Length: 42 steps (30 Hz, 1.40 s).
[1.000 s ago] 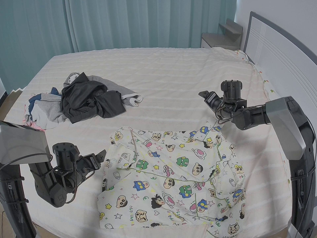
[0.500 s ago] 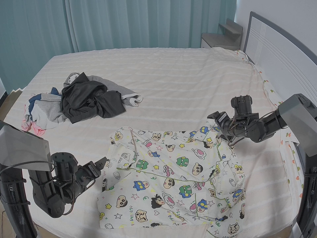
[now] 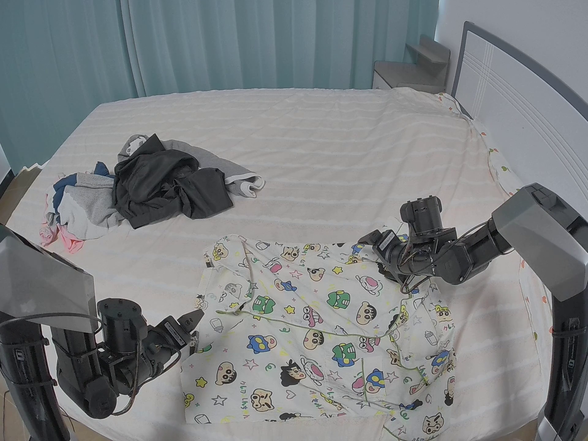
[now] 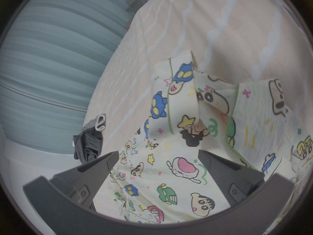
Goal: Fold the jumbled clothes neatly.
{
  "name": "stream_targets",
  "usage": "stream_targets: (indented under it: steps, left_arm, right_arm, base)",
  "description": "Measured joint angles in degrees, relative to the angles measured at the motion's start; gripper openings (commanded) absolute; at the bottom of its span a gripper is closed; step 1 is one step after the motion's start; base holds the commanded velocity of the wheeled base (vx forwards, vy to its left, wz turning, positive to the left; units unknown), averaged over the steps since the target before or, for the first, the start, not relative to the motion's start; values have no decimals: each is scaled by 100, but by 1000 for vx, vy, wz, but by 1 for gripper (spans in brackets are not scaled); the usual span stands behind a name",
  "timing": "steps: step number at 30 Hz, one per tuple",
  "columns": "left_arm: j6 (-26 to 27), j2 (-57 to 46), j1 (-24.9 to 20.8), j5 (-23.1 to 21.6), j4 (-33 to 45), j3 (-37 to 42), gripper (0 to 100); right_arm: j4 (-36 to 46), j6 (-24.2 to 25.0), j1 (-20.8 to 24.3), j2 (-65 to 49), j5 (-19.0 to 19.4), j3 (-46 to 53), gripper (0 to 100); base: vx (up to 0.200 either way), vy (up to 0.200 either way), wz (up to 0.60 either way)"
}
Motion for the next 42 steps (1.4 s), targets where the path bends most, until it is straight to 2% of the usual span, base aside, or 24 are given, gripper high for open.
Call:
stream_targets:
  steps: [6,11,16,23,28,35,42]
  left_arm:
    - [-141,-50,-132,7,0,94,100]
    - [-154,-57,-144,11,0,105,100]
    - [-156,-57,-133,7,-2,113,100]
    - [-158,-55,-116,7,0,116,100]
    - [-158,-55,-105,10,0,129,100]
    - [-172,-66,-94,10,0,146,100]
    - [-178,-79,-90,10,2,146,100]
  right_arm:
    - [-24,-9,-83,182,-56,-80,100]
    - [-4,-39,-171,369,-278,-477,100]
    - [196,-60,-210,634,-393,-1226,100]
    - [755,-96,-221,1197,-439,-2889,100]
    - [1382,-374,-238,1803,-452,-3711,100]
    - [1853,-591,-260,2388,-480,-3964,100]
    - [2016,-585,-282,2125,-499,-3945,100]
  base:
    - [0,0,0]
    - [0,0,0]
    - [0,0,0]
    - [0,0,0]
    - [0,0,0]
    - [0,0,0]
    - [0,0,0]
